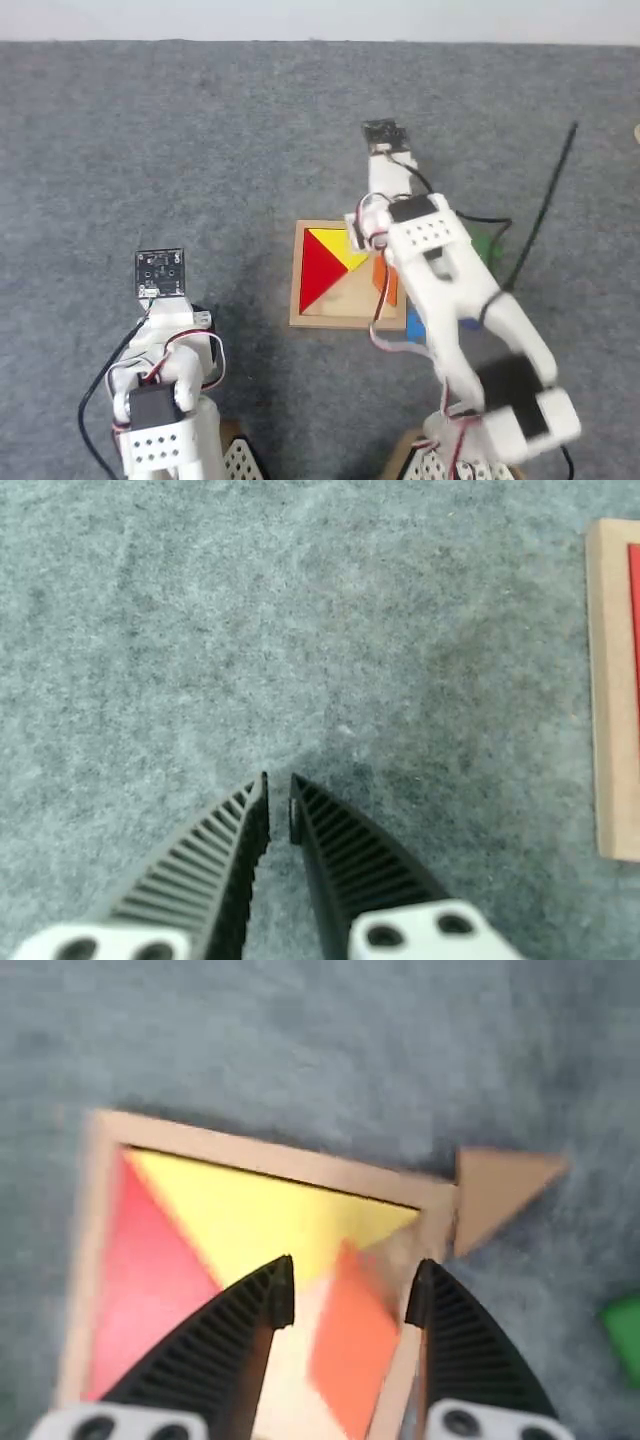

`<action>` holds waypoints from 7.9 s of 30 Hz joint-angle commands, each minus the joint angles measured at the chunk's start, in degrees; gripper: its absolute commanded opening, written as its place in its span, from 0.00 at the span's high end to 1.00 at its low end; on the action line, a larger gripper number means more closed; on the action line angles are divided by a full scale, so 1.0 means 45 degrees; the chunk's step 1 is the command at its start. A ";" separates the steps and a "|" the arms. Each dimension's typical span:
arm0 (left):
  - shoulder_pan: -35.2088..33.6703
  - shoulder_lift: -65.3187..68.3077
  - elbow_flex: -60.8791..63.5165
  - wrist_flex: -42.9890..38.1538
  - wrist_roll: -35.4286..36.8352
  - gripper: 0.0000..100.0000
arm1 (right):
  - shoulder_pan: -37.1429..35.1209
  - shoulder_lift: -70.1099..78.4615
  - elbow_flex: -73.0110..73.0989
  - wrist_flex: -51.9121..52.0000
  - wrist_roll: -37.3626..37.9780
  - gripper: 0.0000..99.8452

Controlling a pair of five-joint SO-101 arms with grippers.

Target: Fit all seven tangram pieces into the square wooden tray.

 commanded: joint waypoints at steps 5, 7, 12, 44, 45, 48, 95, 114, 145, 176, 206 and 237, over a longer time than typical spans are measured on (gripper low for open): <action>0.0078 -0.0215 -0.0068 0.0039 -0.0059 0.96 | -0.0264 -0.3937 0.1700 0.1162 0.1153 0.81; 0.0078 -0.0215 -0.0068 0.0039 -0.0059 0.96 | -0.0127 -0.3995 0.2559 0.0518 0.1192 0.81; 0.0078 -0.0215 -0.0068 0.0039 -0.0059 0.96 | -0.0244 -0.3995 0.4083 -0.1162 0.1661 0.81; 0.0078 -0.0215 -0.0068 0.0039 -0.0059 0.96 | 0.0615 0.0147 0.3028 -0.1143 0.1641 0.95; 0.0078 -0.0215 -0.0068 0.0039 -0.0059 0.96 | 0.0733 0.0147 0.3028 -0.1123 0.1641 0.95; 0.0078 -0.0215 -0.0068 0.0039 -0.0059 0.96 | 0.1026 0.0147 0.3028 -0.1104 0.1641 0.95; 0.0078 -0.0215 -0.0068 0.0039 -0.0059 0.96 | 0.5753 -0.1397 0.1719 0.1182 0.1719 0.97; 0.0078 -0.0215 -0.0068 0.0039 -0.0059 0.96 | 0.4484 -0.0772 0.3067 -0.0205 0.2168 0.97; 0.0078 -0.0215 -0.0068 0.0039 -0.0059 0.96 | 0.5949 -0.3057 0.2344 0.0186 0.2462 0.87; 0.0078 -0.0215 -0.0068 0.0039 -0.0059 0.96 | 0.3311 -0.0166 0.3282 -0.0850 0.2442 0.87; 0.0078 -0.0215 -0.0068 0.0039 -0.0059 0.96 | 0.4991 0.0186 -0.1133 0.0674 0.5099 0.83; 0.0078 -0.0215 -0.0068 0.0039 -0.0059 0.96 | 0.4620 0.7453 -0.6486 0.0733 0.7033 0.68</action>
